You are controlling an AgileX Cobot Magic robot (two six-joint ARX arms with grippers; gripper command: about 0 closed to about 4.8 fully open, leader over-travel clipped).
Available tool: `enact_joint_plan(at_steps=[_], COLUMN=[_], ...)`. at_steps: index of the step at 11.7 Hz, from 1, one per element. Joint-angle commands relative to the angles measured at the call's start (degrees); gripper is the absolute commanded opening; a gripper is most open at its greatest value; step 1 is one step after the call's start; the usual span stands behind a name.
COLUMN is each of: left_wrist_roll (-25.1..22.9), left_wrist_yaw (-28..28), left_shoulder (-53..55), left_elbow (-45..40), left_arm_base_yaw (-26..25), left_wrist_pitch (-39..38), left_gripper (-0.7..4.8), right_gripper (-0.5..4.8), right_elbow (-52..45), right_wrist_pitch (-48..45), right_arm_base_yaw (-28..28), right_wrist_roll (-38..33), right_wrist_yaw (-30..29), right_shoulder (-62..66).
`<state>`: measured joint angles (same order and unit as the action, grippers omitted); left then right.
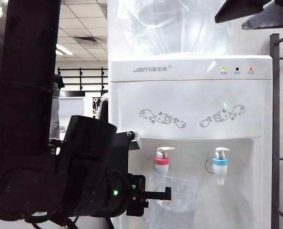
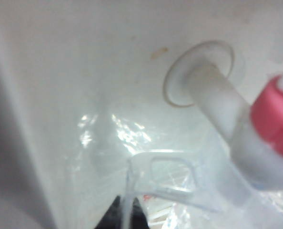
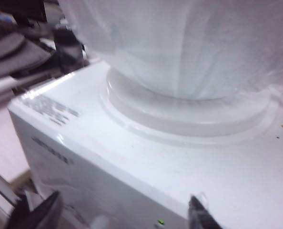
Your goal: Pick up the plastic mug from the left desk, go to the hot water outlet of the water dispenser, press the vertical switch to get some water, then put the mug back on the desk.
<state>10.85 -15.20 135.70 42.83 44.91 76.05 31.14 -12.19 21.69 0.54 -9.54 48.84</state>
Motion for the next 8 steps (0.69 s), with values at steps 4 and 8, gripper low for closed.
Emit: enact_joint_plan(at_steps=[4, 8], left_wrist_roll=[0.11, 0.11], left_wrist_yaw=[1.07, 1.07], left_shoulder=[-1.44, -1.44], left_elbow=[0.96, 0.96], left_arm_base_yaw=[0.04, 0.04], left_wrist_pitch=[5.66, 5.68], left_gripper=[-0.05, -0.05], right_gripper=[0.26, -0.06], right_elbow=[-0.39, -0.39], right_wrist_pitch=[4.46, 1.6], right_arm_base_yaw=[0.17, 2.45], right_wrist_roll=[-3.54, -3.54], right_wrist_yaw=[-5.05, -5.22], right_shoulder=[4.79, 16.68])
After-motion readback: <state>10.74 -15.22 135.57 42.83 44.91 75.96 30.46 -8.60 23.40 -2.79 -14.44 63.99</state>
